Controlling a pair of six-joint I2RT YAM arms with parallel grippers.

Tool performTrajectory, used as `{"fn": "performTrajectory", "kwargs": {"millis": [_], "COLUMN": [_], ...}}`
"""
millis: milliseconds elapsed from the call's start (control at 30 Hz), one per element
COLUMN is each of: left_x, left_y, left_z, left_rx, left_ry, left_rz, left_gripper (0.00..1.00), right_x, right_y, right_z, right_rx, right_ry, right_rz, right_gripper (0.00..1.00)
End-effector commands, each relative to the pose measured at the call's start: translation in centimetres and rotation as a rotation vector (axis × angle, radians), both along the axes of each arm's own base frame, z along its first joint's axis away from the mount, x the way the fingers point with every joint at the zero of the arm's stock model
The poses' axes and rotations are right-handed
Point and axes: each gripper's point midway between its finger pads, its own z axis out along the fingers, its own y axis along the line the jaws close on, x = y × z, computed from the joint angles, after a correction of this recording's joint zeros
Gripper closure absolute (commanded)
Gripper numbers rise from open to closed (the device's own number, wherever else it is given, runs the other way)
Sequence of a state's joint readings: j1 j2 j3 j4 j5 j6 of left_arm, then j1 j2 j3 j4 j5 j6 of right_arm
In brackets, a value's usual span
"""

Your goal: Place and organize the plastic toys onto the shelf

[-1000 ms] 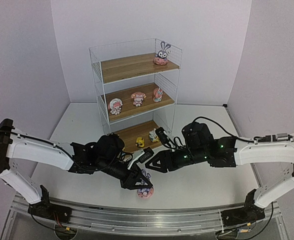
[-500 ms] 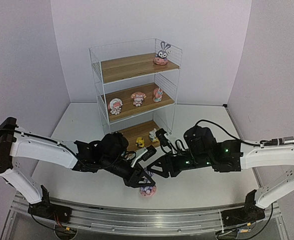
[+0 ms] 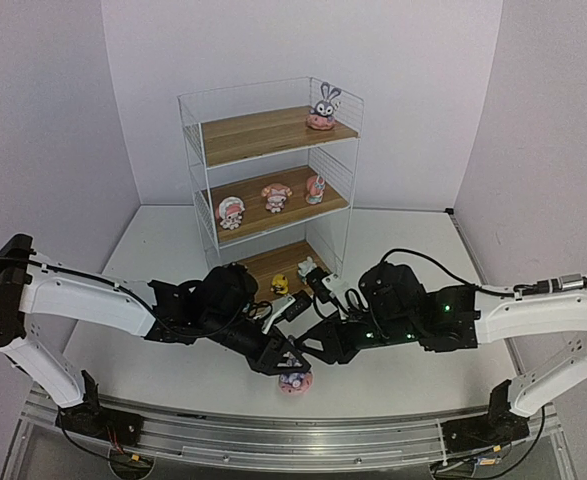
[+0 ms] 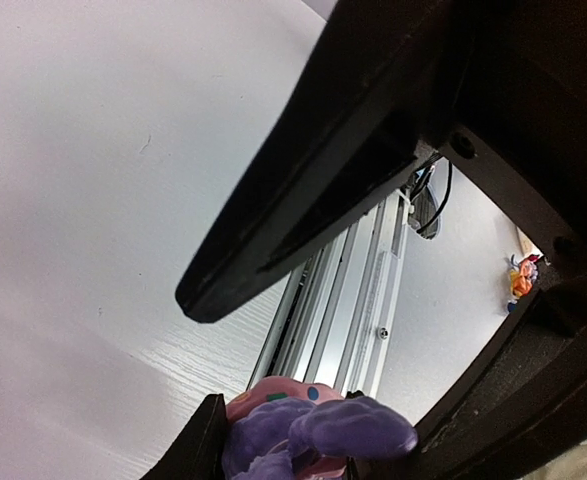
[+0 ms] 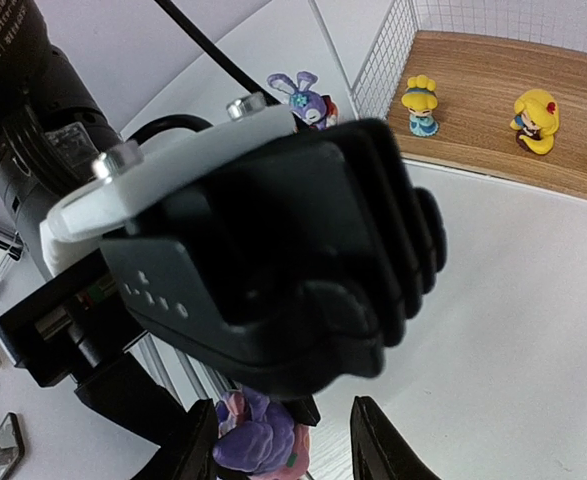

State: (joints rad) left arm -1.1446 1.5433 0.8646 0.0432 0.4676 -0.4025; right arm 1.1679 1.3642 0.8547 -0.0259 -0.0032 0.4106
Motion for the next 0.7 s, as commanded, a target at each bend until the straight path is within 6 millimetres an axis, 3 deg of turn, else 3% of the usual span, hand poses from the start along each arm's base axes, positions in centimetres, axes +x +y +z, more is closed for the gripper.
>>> {"fn": "performTrajectory", "kwargs": {"millis": [0,267,333,400,433,567,600,667], "left_x": [0.7,2.0,2.2,2.3,2.4,2.2,2.0,1.4], "left_y": [-1.4,-1.9,-1.9,-1.8,-1.7,-0.9,-0.5,0.5], "left_z": [4.4,5.3,5.6,5.7,5.8,6.4,6.7,7.5], "left_rx": [-0.125,-0.145,-0.151,-0.154,-0.155,-0.179,-0.191,-0.228], "left_ry": [-0.041,-0.037,-0.044,-0.044,-0.044,-0.050,-0.052,-0.058], "left_rz": [0.009,0.089,0.104,0.112,0.117,0.130,0.132,0.127], "left_gripper": [1.00,1.00,1.00,0.98,0.89,0.20,0.08,0.01], "right_x": [0.4,-0.4,-0.4,-0.3,-0.4,-0.3,-0.4,-0.5], "right_y": [0.2,1.9,2.0,1.9,1.9,1.4,1.2,1.0], "right_z": [-0.5,-1.3,-1.3,-0.9,-0.6,1.4,2.0,3.1], "right_rx": [-0.036,-0.067,-0.071,-0.069,-0.064,-0.027,-0.015,0.006], "right_ry": [-0.028,-0.036,-0.050,-0.073,-0.082,-0.126,-0.137,-0.158], "right_rz": [-0.021,-0.004,-0.005,-0.008,-0.007,0.003,0.004,0.015], "right_gripper": [0.63,0.82,0.96,1.00,1.00,1.00,1.00,1.00]}}
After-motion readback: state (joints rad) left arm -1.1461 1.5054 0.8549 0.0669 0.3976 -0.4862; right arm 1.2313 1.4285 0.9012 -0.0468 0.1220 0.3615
